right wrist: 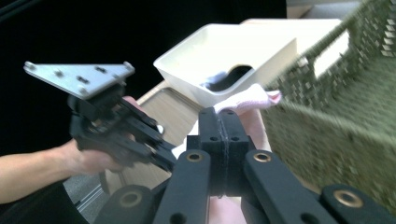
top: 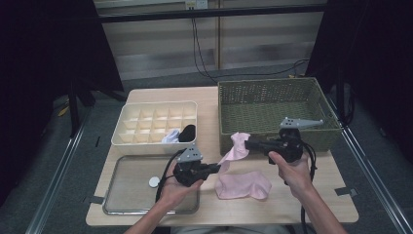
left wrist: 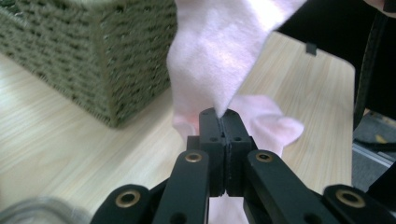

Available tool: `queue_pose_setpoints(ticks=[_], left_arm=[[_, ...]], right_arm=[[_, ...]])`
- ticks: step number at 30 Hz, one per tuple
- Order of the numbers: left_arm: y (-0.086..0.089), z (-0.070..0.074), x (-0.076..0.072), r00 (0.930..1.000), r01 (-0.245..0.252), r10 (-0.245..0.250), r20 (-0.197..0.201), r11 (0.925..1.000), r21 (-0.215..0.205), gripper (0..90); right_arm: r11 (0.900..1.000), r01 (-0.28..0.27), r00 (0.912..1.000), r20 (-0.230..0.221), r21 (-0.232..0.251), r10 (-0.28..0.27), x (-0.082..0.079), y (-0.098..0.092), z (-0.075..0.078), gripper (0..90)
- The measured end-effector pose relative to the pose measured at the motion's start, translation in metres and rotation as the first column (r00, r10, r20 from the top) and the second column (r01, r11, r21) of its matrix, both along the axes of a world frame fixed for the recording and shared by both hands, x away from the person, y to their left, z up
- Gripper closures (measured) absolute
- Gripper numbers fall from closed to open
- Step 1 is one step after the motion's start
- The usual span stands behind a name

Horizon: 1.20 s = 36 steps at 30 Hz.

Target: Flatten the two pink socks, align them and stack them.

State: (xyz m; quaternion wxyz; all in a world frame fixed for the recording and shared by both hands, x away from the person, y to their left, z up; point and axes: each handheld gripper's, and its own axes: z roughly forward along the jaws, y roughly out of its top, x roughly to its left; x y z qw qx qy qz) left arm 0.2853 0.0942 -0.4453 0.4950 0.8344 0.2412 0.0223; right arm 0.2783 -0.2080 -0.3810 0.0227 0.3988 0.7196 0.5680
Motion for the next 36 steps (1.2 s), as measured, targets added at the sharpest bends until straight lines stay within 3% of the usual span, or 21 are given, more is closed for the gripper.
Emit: queue_pose_setpoints(ticks=[6, 7, 11, 17, 22, 25, 30, 33, 34, 35, 36], left_arm=[[0.004, -0.001, -0.011, 0.9998, 0.003, -0.004, 0.021, 0.999, 0.044, 89.3], [0.002, -0.004, -0.011, 0.9995, -0.001, -0.001, 0.033, 0.9977, 0.067, 89.3], [-0.004, -0.012, -0.016, 0.9997, 0.005, -0.007, 0.025, 0.9956, 0.093, 88.9], [-0.011, -0.021, -0.02, 0.9978, 0.066, -0.065, -0.01, 0.9923, 0.105, 82.0], [-0.011, -0.021, -0.024, 0.9926, 0.12, -0.118, -0.026, 0.9887, 0.089, 73.4], [-0.007, -0.02, -0.023, 0.9926, 0.118, -0.116, -0.038, 0.9898, 0.079, 71.8], [0.001, -0.024, -0.016, 0.9946, 0.074, -0.071, -0.076, 0.9962, 0.045, 74.4], [0.001, -0.025, -0.014, 0.9949, 0.06, -0.056, -0.084, 0.997, 0.048, 74.4], [0.0, -0.026, -0.013, 0.9949, 0.058, -0.054, -0.085, 0.9972, 0.048, 73.7], [-0.001, -0.026, -0.013, 0.9959, 0.043, -0.038, -0.082, 0.9977, 0.053, 73.7], [-0.004, -0.028, -0.012, 0.9967, 0.039, -0.035, -0.073, 0.9974, 0.06, 68.5]], right_arm=[[0.999, 0.026, 0.9984, -0.049, -0.026, -0.027, -0.008, -0.013, -0.024, 90.0], [0.999, 0.031, 0.9979, -0.057, -0.033, -0.033, -0.009, -0.014, -0.028, 90.0], [0.997, 0.039, 0.9967, -0.068, -0.065, -0.043, -0.017, -0.018, -0.042, 90.0], [0.995, 0.051, 0.9928, -0.104, -0.089, -0.06, -0.029, -0.028, -0.059, 90.0], [0.991, 0.073, 0.9868, -0.136, -0.114, -0.088, -0.036, -0.039, -0.071, 90.0], [0.99, 0.076, 0.9858, -0.14, -0.121, -0.093, -0.036, -0.043, -0.076, 90.0], [0.985, 0.069, 0.9822, -0.162, -0.16, -0.095, -0.044, -0.044, -0.087, 89.7], [0.983, 0.067, 0.9808, -0.17, -0.171, -0.096, -0.046, -0.045, -0.089, 89.0], [0.981, 0.07, 0.9796, -0.173, -0.181, -0.102, -0.048, -0.047, -0.091, 83.6], [0.981, 0.07, 0.9796, -0.173, -0.181, -0.102, -0.048, -0.047, -0.091, 83.6], [0.978, 0.074, 0.9802, -0.166, -0.193, -0.107, -0.049, -0.049, -0.092, 81.5]])
